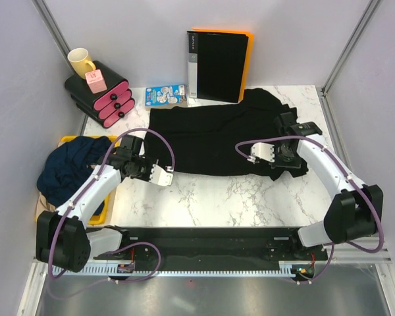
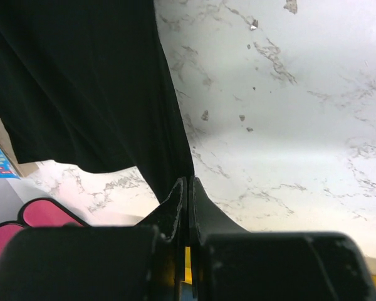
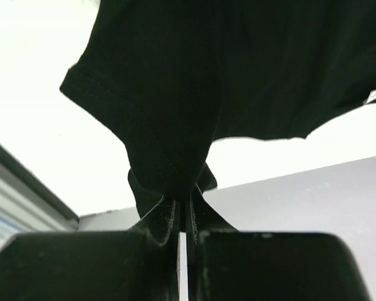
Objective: Fold and stack the t-shirts
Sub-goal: Fold the tshirt
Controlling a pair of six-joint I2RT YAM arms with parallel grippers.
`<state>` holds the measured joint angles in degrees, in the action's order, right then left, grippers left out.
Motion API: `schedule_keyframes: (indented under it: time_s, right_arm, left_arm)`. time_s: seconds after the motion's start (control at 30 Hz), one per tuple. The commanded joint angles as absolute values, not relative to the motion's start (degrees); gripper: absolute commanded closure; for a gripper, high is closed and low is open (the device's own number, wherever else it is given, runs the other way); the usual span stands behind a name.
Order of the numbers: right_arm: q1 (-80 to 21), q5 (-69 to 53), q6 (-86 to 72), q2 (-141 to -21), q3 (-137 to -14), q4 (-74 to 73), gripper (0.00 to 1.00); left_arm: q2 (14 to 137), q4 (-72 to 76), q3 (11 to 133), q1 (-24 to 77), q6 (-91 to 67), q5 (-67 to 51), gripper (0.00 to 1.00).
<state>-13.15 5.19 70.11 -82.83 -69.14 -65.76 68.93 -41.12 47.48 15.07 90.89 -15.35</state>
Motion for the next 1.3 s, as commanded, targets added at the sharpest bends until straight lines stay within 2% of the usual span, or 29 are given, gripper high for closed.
schedule_keyframes:
  time_s: [0.0, 0.53, 1.07, 1.27]
  right_arm:
    - [-12.57, 7.64, 75.84, -78.14, -69.35, -73.55, 1.00]
    - [-12.57, 5.62, 81.90, -63.03, -62.05, -83.67, 1.00]
    - [-12.66, 5.89, 91.84, -55.64, -58.11, -83.76, 1.00]
    - [-12.74, 5.10, 92.38, -56.94, -60.54, -83.58, 1.00]
  left_arm:
    - [67.06, -45.17, 49.83, 14.15, 89.21, -13.80, 0.98]
    - [55.91, -58.70, 47.11, 14.15, 91.49, -16.70, 0.98]
    - [51.33, -75.14, 49.05, 14.15, 98.70, -21.53, 0.98]
    - [49.92, -72.09, 48.34, 14.15, 99.76, -20.04, 0.98]
